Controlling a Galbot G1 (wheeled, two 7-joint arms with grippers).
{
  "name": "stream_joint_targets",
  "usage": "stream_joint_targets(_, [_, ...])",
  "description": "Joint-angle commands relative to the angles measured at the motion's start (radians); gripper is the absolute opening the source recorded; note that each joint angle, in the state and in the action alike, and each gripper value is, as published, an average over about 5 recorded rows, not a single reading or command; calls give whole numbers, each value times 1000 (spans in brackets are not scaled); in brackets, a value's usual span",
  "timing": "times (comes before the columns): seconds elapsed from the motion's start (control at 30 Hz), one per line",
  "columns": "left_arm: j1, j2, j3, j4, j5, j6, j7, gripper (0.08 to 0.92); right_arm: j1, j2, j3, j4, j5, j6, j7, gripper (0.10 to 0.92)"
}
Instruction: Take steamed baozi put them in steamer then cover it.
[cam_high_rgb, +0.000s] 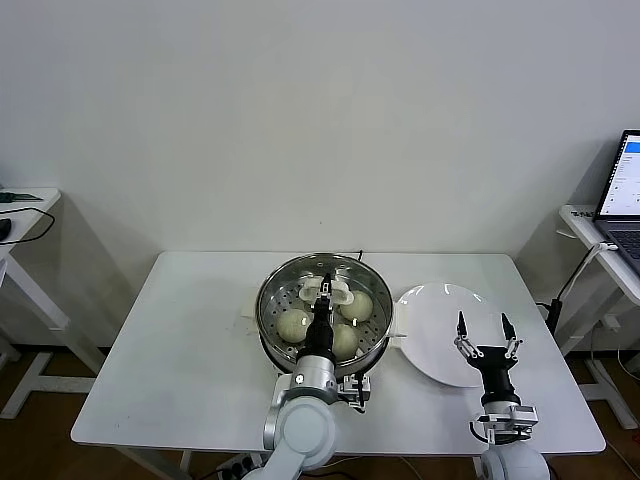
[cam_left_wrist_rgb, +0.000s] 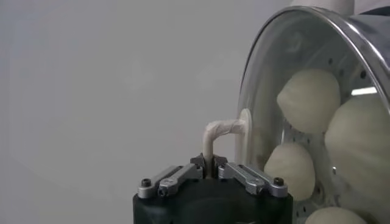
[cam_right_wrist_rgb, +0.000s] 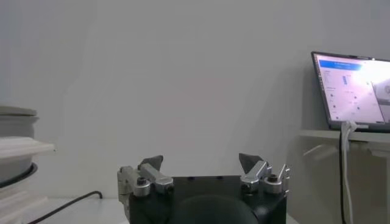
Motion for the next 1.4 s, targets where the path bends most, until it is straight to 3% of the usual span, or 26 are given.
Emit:
stream_joint_targets(0.03, [3,-9,0,7,25,-3,-2,193,0,0,0,2,1,0,-1,823])
stream_joint_targets(0.87, [9,-28,-6,21,24,-6,15,196,-4,12,-9,-1,-8,6,-8,823])
stream_joint_targets(0.97, [9,-26,-7,20,24,-6,12,239,-6,13,-8,-2,-9,8,-9,823])
stream_joint_targets(1.4, [24,-12,-11,-30,17,-3,13,589,-7,15,-14,-1,-11,9,-12,823])
